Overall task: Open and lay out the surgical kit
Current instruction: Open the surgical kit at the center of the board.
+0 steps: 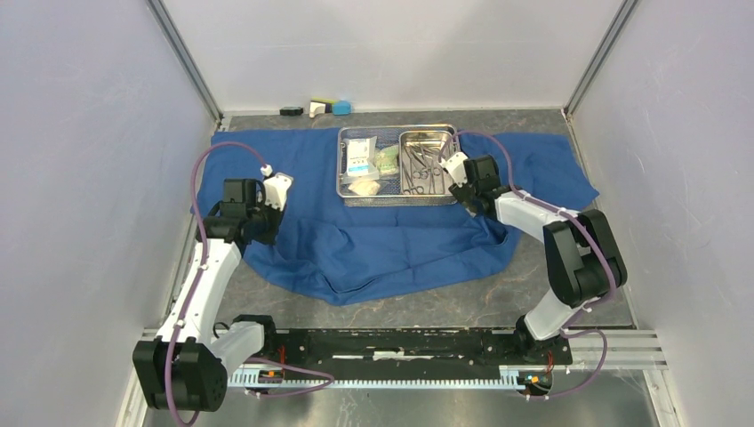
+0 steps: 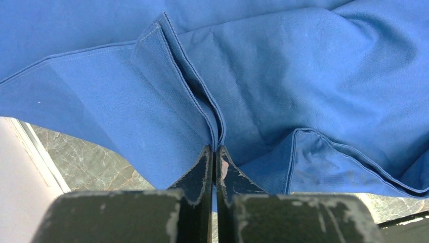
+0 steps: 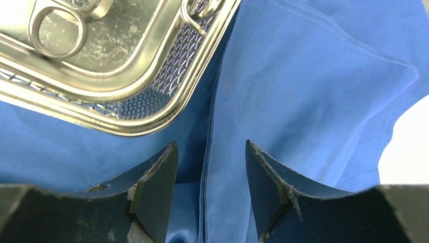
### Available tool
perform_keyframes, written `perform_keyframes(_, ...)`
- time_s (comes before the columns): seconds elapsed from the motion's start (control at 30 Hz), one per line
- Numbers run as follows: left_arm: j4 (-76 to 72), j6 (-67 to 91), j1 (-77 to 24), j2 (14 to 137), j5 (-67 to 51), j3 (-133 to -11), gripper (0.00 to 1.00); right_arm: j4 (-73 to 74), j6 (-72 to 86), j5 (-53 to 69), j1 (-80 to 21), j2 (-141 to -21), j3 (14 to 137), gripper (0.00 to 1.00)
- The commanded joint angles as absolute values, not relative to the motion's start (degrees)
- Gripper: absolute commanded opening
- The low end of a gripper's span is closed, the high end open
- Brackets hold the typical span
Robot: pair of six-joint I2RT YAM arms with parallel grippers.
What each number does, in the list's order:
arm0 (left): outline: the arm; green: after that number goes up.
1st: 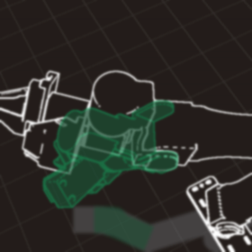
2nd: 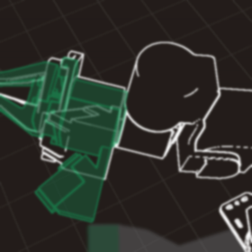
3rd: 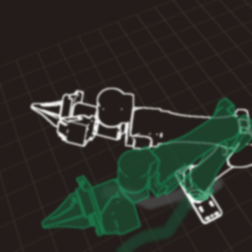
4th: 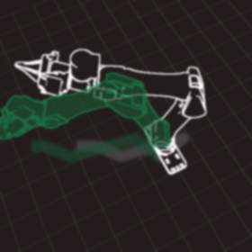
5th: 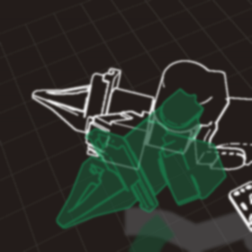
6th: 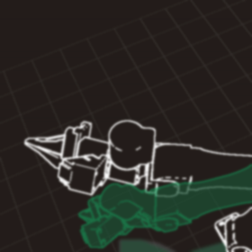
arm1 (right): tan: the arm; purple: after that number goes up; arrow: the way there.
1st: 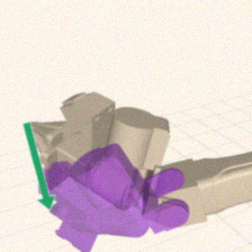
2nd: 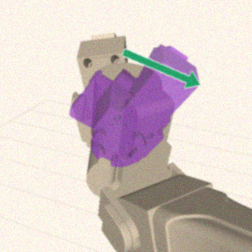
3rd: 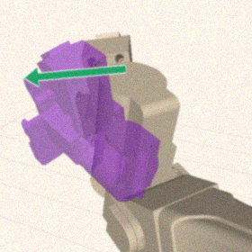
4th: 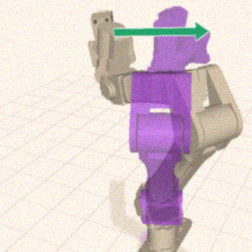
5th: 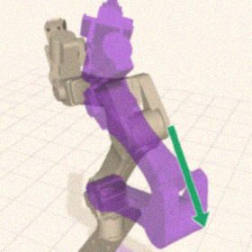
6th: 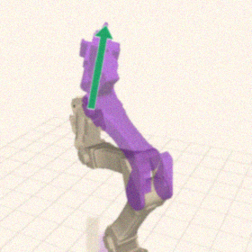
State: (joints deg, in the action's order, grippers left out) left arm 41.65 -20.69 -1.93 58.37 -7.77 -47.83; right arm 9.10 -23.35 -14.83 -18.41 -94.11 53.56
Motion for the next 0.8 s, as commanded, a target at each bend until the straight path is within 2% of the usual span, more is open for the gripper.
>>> perform_keyframes(0.0,39.6,-21.0,-1.7,58.9,-9.7,-50.2,0.02,4.7,-25.1,-17.3,-18.8,-96.7,55.6,0.57)
perform_keyframes(0.2,39.6,-20.7,-1.7,58.9,-9.6,-50.7,0.02,2.7,-26.3,-19.4,-18.8,-99.4,55.5,0.55)
perform_keyframes(0.37,39.4,-20.3,-1.8,59.1,-9.8,-50.6,0.02,0.5,-27.5,-21.2,-18.9,-99.3,54.8,0.47)
perform_keyframes(0.67,37.7,-18.9,-1.8,58.8,-8.2,-49.8,0.02,0.4,-28.7,-22.5,-18.8,-100.3,55.7,0.20)
perform_keyframes(0.77,37.0,-18.2,-1.7,59.0,-7.8,-49.5,0.02,0.4,-28.9,-23.3,-18.7,-100.2,55.8,0.05)
